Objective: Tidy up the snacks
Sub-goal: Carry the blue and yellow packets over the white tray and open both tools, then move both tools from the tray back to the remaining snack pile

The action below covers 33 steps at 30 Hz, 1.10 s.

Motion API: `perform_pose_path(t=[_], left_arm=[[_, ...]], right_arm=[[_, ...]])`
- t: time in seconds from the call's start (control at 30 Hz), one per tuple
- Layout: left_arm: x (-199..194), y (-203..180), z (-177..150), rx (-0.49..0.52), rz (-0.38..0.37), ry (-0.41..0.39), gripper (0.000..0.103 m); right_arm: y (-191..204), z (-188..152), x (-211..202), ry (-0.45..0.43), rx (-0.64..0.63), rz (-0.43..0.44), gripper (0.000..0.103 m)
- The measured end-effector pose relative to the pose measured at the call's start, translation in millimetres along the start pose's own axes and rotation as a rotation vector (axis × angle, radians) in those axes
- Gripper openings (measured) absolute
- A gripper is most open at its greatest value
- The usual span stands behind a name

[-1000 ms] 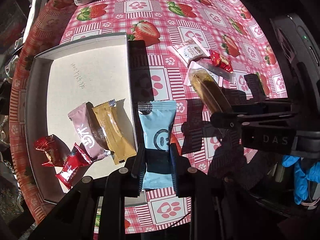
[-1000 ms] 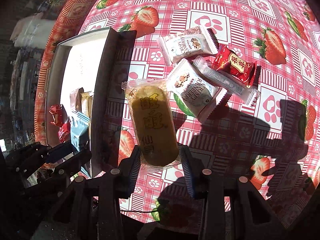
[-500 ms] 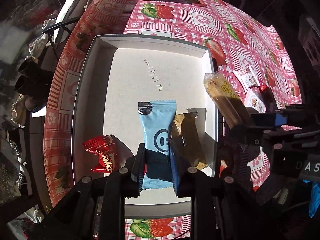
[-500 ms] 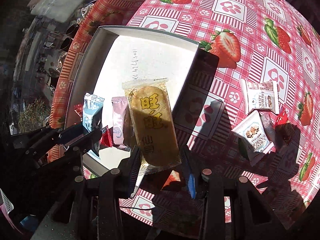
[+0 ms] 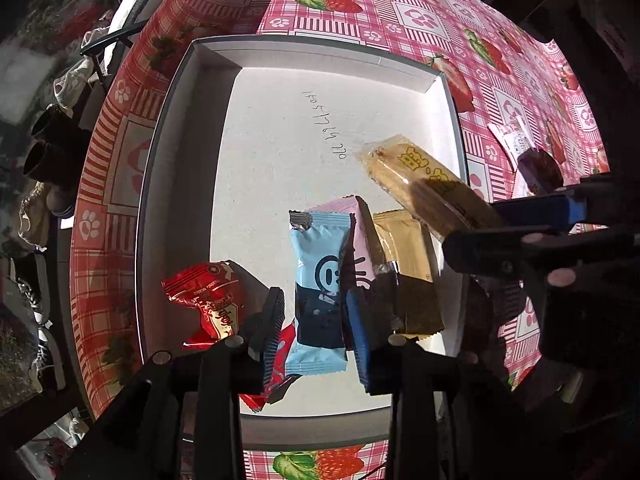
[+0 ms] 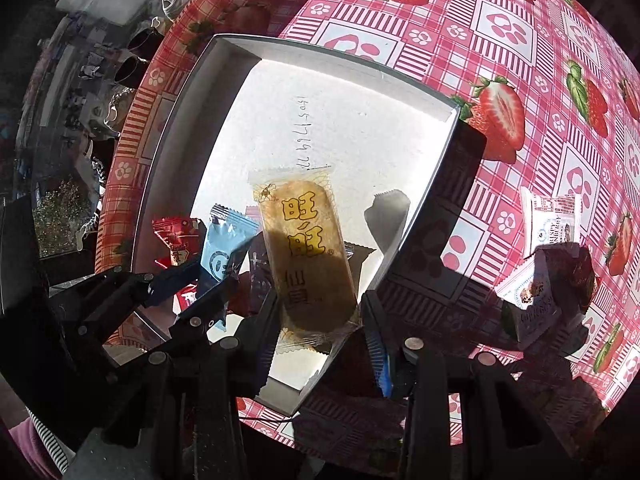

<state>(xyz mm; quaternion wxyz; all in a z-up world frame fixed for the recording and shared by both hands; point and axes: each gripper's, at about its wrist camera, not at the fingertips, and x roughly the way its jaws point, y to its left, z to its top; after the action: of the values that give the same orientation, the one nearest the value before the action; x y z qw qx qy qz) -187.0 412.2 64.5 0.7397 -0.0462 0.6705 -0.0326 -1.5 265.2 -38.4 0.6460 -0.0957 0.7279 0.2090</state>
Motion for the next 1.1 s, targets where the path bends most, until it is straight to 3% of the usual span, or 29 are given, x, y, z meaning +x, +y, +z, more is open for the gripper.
perform_pose_path(t=[0.03,0.07,0.13,0.17,0.3,0.47,0.63,0.77,1.1], left_arm=[[-0.3,-0.2,-0.7,-0.005,0.004,-0.007,0.073],[-1.7,-0.4,-1.7,-0.008,0.007,-0.021,0.079],[-3.9,-3.0,-4.1,0.004,0.011,-0.047,0.081],[-4.0,-4.4,-5.2,0.012,0.018,-0.050,0.081],[-7.5,-10.9,-12.5,0.058,0.074,-0.087,0.081],[-17.2,-19.0,-23.3,0.097,0.153,-0.162,0.082],[-22.2,-25.6,-28.6,0.108,0.220,-0.193,0.084],[-20.7,-29.7,-30.7,0.144,0.333,-0.209,0.086],[-20.4,-34.8,-31.2,0.191,0.297,-0.201,0.086]], right_arm=[[1.1,0.4,2.1,0.010,0.003,-0.001,0.044],[0.2,-0.1,2.4,0.016,0.008,-0.006,0.045],[0.0,-1.8,3.4,0.023,0.016,-0.026,0.062],[0.1,-2.8,3.7,0.024,0.017,-0.048,0.078],[-4.2,-6.8,4.4,0.028,0.051,-0.140,0.102],[-17.5,-9.9,-4.7,0.006,0.151,-0.154,0.102],[-22.3,-1.9,-12.3,0.002,0.153,-0.193,0.102],[-26.4,-0.7,-13.3,0.018,0.153,-0.223,0.102],[-42.1,-3.4,-11.8,0.010,0.207,-0.246,0.102]])
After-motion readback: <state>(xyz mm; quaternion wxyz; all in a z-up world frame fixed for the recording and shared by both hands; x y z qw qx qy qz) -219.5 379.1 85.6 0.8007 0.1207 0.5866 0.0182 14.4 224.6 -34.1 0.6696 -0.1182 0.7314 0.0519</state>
